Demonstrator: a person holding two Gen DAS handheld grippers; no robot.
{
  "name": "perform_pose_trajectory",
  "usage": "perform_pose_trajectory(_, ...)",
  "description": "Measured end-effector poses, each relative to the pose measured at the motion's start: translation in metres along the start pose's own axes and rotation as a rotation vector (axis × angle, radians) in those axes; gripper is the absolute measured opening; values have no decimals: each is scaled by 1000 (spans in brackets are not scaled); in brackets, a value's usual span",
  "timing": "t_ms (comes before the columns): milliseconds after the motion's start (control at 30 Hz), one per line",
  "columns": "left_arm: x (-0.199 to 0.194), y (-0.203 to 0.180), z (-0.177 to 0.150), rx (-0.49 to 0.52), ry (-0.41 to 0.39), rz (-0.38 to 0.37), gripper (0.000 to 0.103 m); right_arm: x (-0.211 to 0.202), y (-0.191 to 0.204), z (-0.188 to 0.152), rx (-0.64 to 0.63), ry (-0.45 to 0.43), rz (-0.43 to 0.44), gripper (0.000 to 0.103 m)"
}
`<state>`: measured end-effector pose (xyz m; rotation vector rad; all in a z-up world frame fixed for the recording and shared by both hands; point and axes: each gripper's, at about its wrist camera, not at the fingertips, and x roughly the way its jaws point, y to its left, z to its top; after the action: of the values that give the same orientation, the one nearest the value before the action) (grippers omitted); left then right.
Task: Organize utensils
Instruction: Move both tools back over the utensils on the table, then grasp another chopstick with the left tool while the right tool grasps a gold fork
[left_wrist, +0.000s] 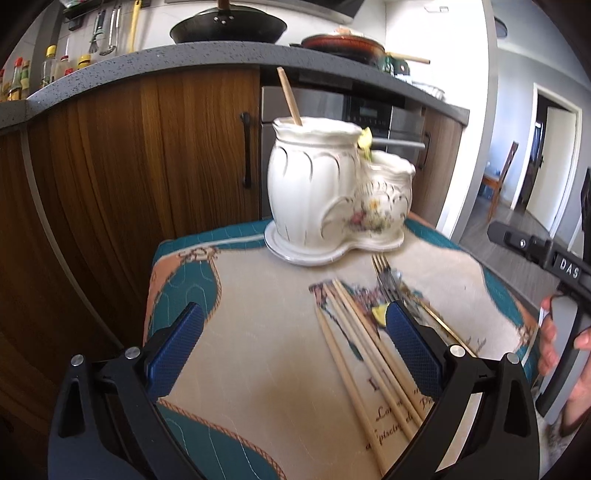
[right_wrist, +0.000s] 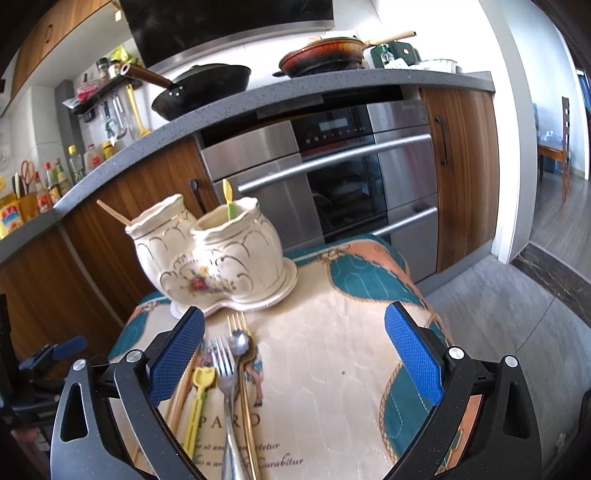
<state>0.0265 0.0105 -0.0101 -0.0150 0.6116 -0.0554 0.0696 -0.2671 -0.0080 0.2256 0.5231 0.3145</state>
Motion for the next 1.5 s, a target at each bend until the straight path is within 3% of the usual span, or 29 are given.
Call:
perform_pose_trajectory(500, 20, -20, -26, 93, 208, 18, 96, 12, 4, -9, -75, 93, -35, 97)
perform_pose_trajectory(700, 24, -27, -30, 115, 276, 3, 70, 18, 9, -12, -126, 123, -61, 97)
perform_pose_trajectory(867, 27, -36, -34, 149, 351, -23, 38, 22, 10, -13, -131, 141, -56, 97)
perform_pose_trajectory(967, 26, -43, -36, 171, 383, -31, 25, 23, 11, -14, -142, 150, -56, 97)
perform_pose_trajectory(1067, 26, -45, -36, 174, 407, -51, 13, 23, 11, -13, -147, 159, -54, 96)
perform_pose_trajectory(1200, 27, -45, -35, 176, 415, -54, 7, 25, 13, -15, -165, 180, -42, 94)
perform_pose_trajectory(1267, 29, -40, -34, 160, 403, -48, 6, 25, 16, -17, -181, 192, -35, 91)
perform_pose_trajectory(1500, 29, -21, -26, 104, 359, -29, 6, 38, 31, -28, -245, 284, 18, 55)
